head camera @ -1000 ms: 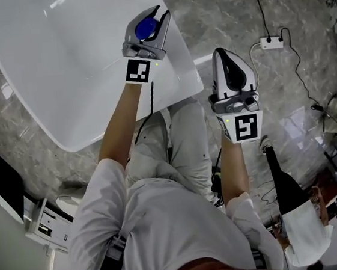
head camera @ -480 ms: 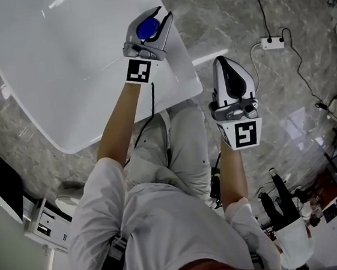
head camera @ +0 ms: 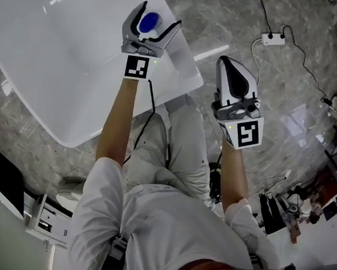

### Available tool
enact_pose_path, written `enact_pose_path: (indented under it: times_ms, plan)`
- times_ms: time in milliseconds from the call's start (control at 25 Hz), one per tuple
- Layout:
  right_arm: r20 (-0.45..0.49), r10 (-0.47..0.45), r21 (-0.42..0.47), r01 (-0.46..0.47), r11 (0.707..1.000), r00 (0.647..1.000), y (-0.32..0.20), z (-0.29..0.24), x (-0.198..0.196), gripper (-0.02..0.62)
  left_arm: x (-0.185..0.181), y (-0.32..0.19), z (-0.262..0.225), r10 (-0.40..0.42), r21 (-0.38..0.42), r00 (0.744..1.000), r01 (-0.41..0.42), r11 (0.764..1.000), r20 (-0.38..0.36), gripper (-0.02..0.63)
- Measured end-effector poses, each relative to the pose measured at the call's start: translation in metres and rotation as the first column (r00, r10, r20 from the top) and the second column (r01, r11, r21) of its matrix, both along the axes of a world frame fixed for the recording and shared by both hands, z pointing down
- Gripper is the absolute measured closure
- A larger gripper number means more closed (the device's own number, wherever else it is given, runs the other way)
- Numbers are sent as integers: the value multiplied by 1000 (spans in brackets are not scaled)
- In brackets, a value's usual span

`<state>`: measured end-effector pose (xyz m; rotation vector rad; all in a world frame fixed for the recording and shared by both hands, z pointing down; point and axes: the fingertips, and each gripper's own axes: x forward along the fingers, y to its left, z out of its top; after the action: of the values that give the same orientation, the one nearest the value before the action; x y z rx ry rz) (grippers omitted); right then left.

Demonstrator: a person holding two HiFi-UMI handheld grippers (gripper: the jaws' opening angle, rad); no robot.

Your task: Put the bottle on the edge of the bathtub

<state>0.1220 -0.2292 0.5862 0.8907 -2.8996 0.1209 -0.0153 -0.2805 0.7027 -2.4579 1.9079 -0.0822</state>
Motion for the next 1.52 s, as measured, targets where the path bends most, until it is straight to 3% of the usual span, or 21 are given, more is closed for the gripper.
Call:
enact_pose_path:
  times_ms: [240, 480, 880, 1360, 1520]
  plan:
    - [-2, -6, 2, 6, 1000, 1000, 10, -21, -5, 592, 8, 4, -14, 45, -14, 997, -44, 999, 58, 183]
    - [3, -9, 9, 9, 1000, 1000, 18, -51, -13, 594, -2, 10, -41, 42, -12, 998, -41, 999, 48, 167]
    - [25, -20, 57, 19, 998, 999, 35, -112, -27, 592, 2, 43, -103, 103, -14, 993, -102, 995, 50, 169]
    - [40, 44, 45, -46, 998, 998, 58, -183, -26, 592, 14, 81, -202, 151, -14, 987, -151, 988, 53, 215]
    - [35, 64, 46, -66, 997, 997, 64, -205, -25, 592, 17, 93, -237, 159, -9, 986, -159, 987, 46, 281]
